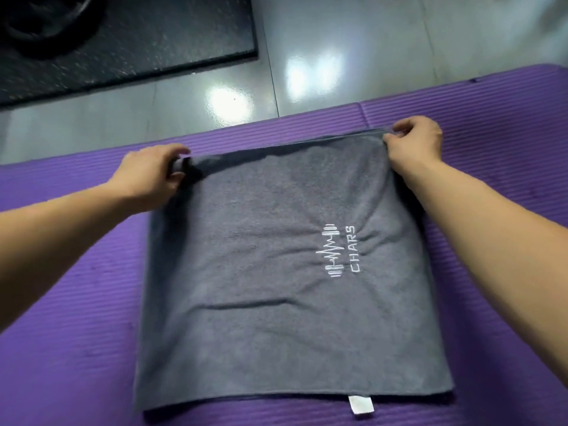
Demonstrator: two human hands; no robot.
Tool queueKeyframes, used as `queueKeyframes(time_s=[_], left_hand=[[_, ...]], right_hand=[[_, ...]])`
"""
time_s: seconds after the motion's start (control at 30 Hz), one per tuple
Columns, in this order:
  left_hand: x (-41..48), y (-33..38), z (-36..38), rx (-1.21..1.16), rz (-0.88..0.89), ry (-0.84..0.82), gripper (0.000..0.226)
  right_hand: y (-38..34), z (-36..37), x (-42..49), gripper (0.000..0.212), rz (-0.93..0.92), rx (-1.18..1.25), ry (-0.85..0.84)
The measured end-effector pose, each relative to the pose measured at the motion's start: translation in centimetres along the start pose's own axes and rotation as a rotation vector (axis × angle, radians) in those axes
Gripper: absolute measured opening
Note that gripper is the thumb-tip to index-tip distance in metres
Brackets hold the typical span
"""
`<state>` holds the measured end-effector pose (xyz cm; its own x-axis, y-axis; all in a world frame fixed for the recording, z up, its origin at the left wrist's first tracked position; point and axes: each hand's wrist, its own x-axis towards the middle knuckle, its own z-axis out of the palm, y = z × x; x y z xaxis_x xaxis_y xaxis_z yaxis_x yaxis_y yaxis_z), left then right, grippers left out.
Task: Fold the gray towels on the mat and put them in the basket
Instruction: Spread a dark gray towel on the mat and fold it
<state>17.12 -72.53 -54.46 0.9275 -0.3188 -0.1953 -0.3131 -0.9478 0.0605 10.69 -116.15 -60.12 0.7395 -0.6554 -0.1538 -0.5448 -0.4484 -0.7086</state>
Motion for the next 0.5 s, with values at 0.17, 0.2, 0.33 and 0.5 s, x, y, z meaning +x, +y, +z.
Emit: queueKeyframes(time_s=[0.17, 0.2, 0.33, 0.5], left_hand=[[0.7, -1.9, -0.8, 0.012, -0.048, -0.072, 0.021], [1.0, -2.2, -1.0, -0.013, -0.069, -0.081, 0.023], [2.4, -3.3, -1.0, -0.077, -0.07, -0.054, 0.021], [2.7, -2.4, 1.1, -0.222, -0.22, 0.074, 0.026]], right_hand=[[-0.8, 0.4, 0.7, 0.008, 0.095, 0.142, 0.036], [-0.9, 0.6, 0.9, 0.011, 0.111, 0.151, 0.045], [-1.0, 1.4, 1.5, 0.02, 0.162, 0.098, 0.082], [-0.7, 1.6, 1.5, 0.017, 0.161, 0.081, 0.11]])
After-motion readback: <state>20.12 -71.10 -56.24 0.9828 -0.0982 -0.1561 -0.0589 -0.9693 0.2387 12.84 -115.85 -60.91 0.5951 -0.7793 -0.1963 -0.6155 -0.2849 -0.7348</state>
